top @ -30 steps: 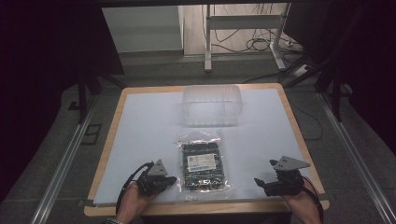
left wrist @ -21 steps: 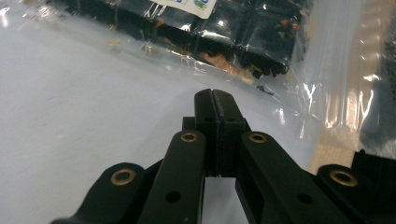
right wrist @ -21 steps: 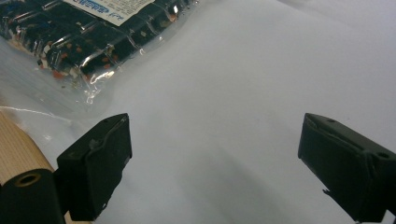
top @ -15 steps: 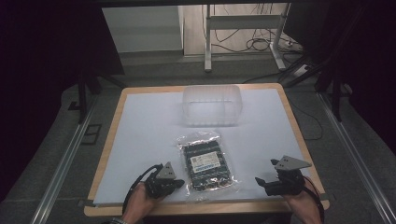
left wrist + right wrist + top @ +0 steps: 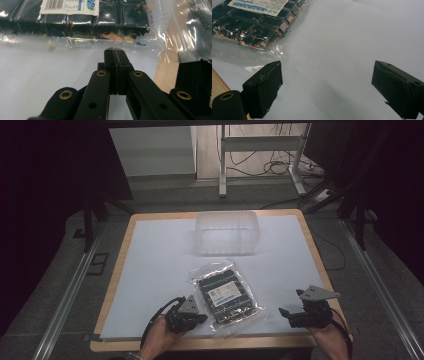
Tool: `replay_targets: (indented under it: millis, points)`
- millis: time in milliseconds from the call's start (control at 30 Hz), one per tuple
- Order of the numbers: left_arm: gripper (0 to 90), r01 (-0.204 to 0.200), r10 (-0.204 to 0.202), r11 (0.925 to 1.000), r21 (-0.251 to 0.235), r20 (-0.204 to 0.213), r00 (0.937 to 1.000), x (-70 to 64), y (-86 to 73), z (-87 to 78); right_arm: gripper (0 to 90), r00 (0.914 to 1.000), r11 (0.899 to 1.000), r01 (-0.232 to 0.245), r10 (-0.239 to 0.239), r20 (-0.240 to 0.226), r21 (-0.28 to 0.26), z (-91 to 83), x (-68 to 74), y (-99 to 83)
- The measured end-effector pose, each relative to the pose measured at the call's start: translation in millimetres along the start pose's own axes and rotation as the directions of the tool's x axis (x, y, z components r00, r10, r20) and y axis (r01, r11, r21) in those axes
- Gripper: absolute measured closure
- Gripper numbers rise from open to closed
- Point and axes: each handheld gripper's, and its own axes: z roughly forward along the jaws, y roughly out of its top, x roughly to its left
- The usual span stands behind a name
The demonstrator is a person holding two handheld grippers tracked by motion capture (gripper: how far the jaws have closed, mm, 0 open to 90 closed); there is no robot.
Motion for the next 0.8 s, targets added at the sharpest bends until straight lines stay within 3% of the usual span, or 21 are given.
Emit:
replay_targets:
  millis: [567, 800]
  points:
    - [89.9, 0.008, -0.007, 0.9996, -0.025, 0.052, 0.9986, -3.7, 24.9, 26.1, 9.9, 0.9987, 0.999, -0.046, 0.045, 0.023, 0.009, -12.7, -9.4, -7.9]
    - [89.9, -0.014, 0.016, 0.9992, -0.037, 0.051, 0.9986, -5.7, 41.0, 41.8, 10.0, 0.9981, 0.998, -0.057, 0.057, 0.023, 0.009, -14.6, -11.5, -10.6]
